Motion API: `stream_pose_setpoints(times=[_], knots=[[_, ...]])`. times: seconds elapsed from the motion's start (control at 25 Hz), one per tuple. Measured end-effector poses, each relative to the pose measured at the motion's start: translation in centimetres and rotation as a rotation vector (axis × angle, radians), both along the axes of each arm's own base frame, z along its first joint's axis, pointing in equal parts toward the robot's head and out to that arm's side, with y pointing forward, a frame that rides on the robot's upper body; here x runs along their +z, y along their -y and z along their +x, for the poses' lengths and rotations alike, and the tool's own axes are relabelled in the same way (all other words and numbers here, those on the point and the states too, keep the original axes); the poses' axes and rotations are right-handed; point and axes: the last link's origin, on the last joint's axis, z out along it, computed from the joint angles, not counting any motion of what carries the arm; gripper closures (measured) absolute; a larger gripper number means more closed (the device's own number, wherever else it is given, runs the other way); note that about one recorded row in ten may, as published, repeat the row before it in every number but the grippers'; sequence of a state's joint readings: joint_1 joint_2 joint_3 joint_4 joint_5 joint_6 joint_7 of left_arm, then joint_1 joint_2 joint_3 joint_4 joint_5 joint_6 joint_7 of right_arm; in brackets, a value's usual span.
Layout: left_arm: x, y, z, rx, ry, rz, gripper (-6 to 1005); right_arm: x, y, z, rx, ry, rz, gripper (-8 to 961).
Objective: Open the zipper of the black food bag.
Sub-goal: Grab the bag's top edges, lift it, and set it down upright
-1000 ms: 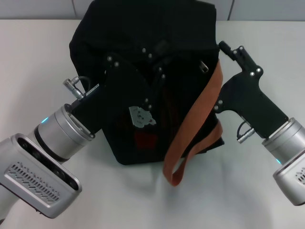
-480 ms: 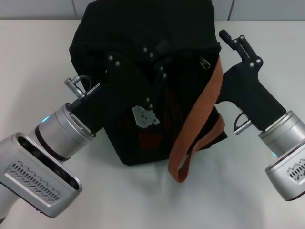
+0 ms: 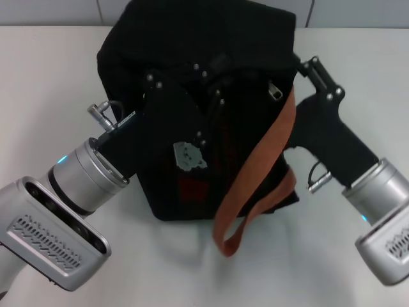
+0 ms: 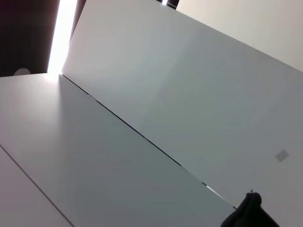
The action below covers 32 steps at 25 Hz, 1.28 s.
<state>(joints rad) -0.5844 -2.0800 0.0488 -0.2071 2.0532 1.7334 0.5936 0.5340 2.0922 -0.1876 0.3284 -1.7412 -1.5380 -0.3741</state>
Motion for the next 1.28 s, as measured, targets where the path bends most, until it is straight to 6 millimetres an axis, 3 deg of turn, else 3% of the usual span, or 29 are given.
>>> stream_pose_setpoints(times=[0.32,1.04,1.28], knots=[[0.0,0.0,0.0,-0.001,0.000,0.000,892,0.1,1.4,0.7,0.025,0.009,-0.002,225],[-0.1,-0.1,0.2,-0.005,0.001,-0.005,887,0.0,-0.9,-0.1,0.002,0.077,0.070,275],[-0.1,-0.1,0.2,-0.006,0.001,-0.005,886,-0.3,-0.7,-0.2,0.019,0.126,0.099,475]])
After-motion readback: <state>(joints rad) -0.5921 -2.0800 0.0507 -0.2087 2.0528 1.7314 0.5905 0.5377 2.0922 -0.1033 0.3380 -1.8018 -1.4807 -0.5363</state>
